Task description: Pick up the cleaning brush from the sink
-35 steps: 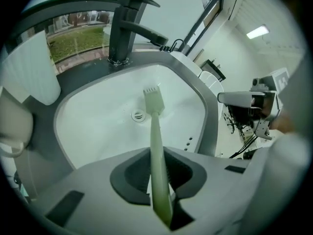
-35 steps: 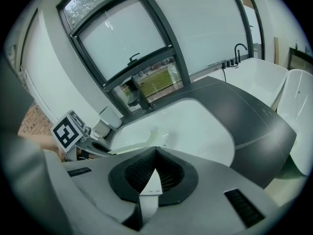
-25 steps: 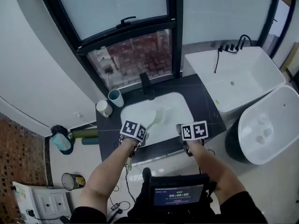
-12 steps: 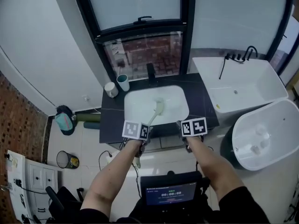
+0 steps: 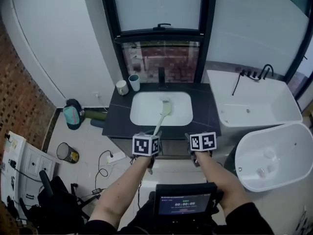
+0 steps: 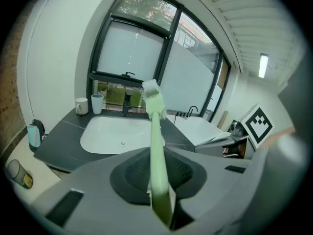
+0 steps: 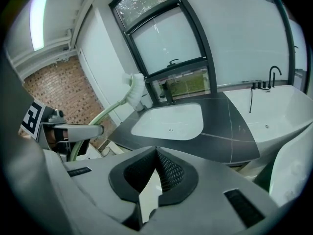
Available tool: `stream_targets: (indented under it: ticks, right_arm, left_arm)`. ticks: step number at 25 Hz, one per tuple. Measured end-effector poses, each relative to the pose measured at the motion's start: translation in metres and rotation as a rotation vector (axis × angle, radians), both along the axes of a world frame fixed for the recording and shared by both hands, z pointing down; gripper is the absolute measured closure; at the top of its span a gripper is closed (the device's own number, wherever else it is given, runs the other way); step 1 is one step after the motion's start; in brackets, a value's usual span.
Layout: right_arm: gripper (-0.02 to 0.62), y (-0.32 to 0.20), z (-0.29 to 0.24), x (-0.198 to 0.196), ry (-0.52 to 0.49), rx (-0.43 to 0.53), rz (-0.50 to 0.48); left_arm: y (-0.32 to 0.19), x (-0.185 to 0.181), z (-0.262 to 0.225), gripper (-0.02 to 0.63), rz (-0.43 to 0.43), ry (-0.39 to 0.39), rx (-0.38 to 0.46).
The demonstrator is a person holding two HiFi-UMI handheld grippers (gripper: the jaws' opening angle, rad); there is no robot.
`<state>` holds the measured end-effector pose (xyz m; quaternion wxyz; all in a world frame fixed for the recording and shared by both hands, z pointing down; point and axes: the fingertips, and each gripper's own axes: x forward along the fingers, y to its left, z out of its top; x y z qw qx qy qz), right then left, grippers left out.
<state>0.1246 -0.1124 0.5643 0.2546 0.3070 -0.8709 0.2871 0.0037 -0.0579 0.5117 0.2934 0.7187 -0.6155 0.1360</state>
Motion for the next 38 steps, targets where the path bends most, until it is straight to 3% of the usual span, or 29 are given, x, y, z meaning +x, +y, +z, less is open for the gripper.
stream_targets:
  ticks: [6,12,22,29,38]
  right_arm:
    - [0.621,0.006,-0.013,0.053,-0.032,0.019,-0.062]
    - [0.621,0.017,-0.03,0.063,-0.083,0.053,-0.113]
    - [0.623,0.055,-0.044,0.055,-0.072,0.211,-0.161]
    - [0.623,0.051,-0.049,0.062,-0.086,0.251,-0.097]
    - [0.623,0.052,-0.051,0.057,-0.082,0.297,-0.104]
  left_arm:
    - [0.024,0.052,-0.022,0.549,-0.134,-0.005,0.116]
    - [0.047,0.07,-0.027,0.549,-0.222,-0.021,0.147]
    - [0.091,0.068,-0.03,0.549,-0.216,-0.083,0.193]
    - [0.091,0.063,-0.035,0.549,-0.236,-0.067,0.23]
    - [0.094,0.057,-0.031,0.549,-0.241,-0.083,0.239]
